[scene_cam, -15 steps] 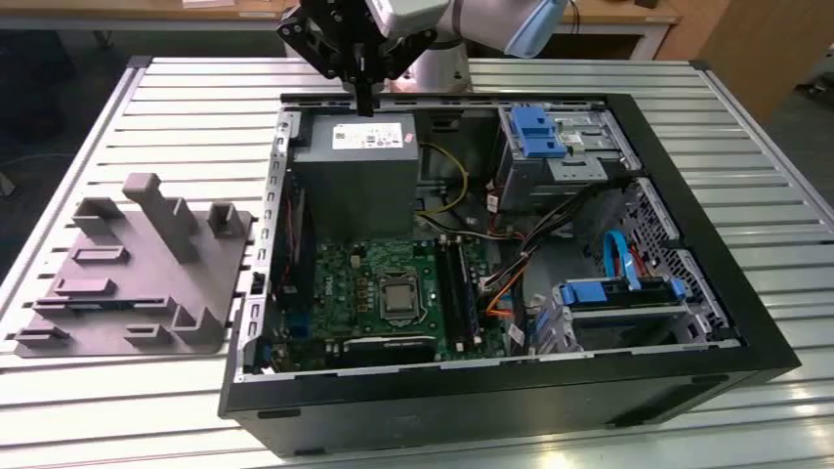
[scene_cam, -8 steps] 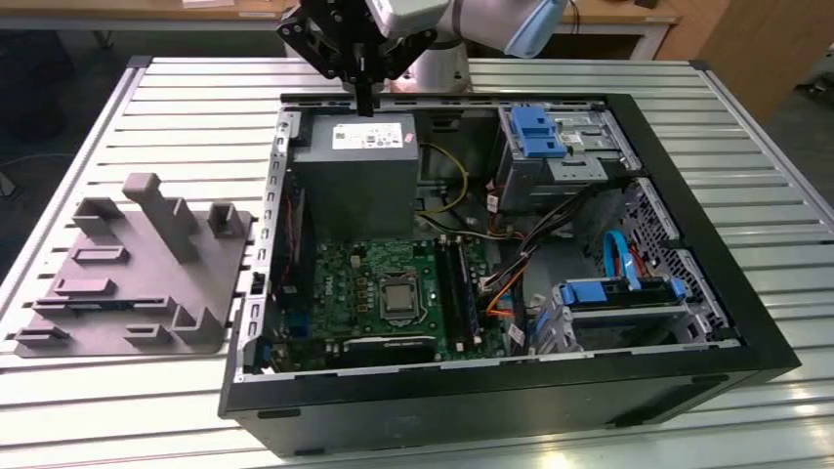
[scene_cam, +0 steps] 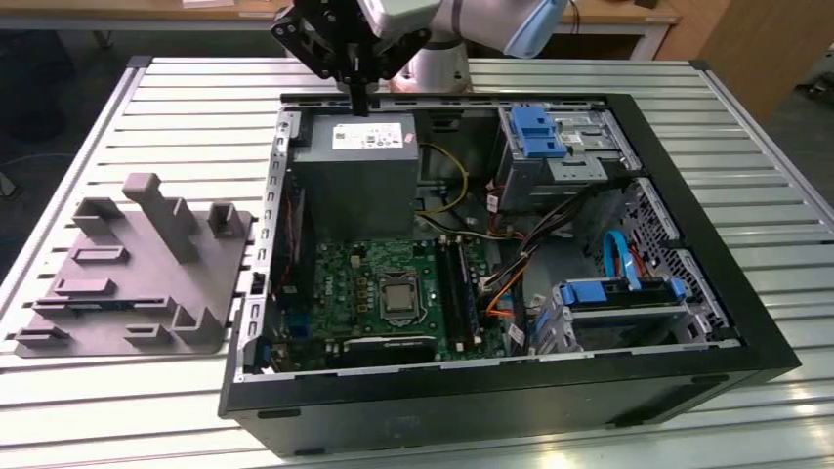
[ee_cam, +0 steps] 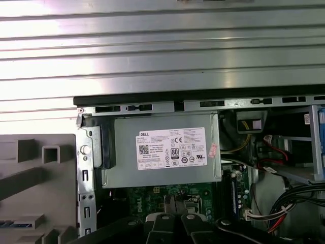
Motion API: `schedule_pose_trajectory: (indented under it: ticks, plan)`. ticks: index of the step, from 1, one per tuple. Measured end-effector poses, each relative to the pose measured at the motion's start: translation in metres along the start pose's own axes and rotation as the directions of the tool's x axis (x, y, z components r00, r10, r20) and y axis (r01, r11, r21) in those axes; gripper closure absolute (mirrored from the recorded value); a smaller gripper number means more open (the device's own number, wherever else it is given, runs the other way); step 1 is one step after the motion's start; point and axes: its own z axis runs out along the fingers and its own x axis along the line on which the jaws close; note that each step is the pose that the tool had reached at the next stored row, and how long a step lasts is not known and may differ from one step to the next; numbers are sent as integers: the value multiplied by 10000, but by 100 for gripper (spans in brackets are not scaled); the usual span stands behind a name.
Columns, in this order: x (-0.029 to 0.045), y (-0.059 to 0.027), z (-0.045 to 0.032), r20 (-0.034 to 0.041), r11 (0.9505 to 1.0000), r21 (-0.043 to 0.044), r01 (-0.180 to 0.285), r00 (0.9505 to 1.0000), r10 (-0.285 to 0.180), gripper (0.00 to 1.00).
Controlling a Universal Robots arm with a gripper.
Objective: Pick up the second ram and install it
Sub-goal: 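Reach for the second ram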
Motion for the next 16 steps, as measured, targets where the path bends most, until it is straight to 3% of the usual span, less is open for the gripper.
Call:
schedule_pose_trajectory:
  ticks: [16]
  plan:
    - [347, -26, -10, 1, 10000, 0, 0, 10000, 0, 90]
